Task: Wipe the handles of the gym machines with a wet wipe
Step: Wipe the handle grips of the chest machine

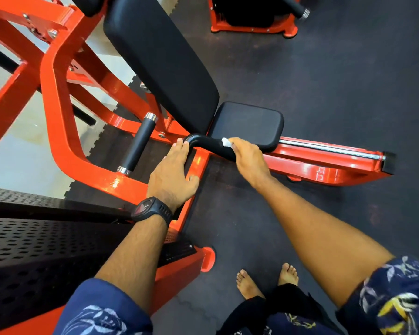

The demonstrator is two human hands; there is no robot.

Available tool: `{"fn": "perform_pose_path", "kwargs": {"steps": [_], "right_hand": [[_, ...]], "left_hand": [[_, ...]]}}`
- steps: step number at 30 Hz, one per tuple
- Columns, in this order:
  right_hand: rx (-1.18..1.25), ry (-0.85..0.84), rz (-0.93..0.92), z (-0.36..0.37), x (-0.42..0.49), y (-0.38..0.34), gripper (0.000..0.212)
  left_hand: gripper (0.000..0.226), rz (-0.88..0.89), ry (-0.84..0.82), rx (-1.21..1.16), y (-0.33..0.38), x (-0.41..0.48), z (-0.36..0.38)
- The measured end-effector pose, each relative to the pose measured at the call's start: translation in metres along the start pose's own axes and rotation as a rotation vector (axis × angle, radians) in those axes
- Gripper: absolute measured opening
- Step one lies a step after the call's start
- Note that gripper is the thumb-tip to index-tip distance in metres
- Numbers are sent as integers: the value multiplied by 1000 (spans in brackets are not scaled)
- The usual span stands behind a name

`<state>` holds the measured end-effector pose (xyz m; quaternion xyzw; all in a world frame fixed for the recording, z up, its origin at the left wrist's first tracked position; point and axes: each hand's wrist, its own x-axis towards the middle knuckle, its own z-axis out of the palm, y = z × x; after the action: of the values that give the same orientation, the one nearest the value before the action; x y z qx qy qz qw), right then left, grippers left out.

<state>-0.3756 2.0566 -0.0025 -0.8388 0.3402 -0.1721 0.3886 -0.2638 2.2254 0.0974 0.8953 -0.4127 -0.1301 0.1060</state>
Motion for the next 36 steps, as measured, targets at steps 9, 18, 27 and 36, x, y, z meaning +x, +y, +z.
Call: {"fn": "perform_pose_path", "kwargs": {"steps": [9, 18, 27, 36], "right_hand": [[-43, -121, 0, -16, -1, 25, 26], [-53, 127, 66, -13, -43, 50, 25], [72, -19, 47, -11, -18, 15, 28], [148, -139, 221, -7, 4, 8, 31]], "left_hand": [[84, -29, 12, -30, 5, -4, -4], [86, -23, 14, -12, 5, -3, -2], [86, -28, -4, -11, 5, -4, -4], [86, -27, 2, -7, 5, -5, -4]]}}
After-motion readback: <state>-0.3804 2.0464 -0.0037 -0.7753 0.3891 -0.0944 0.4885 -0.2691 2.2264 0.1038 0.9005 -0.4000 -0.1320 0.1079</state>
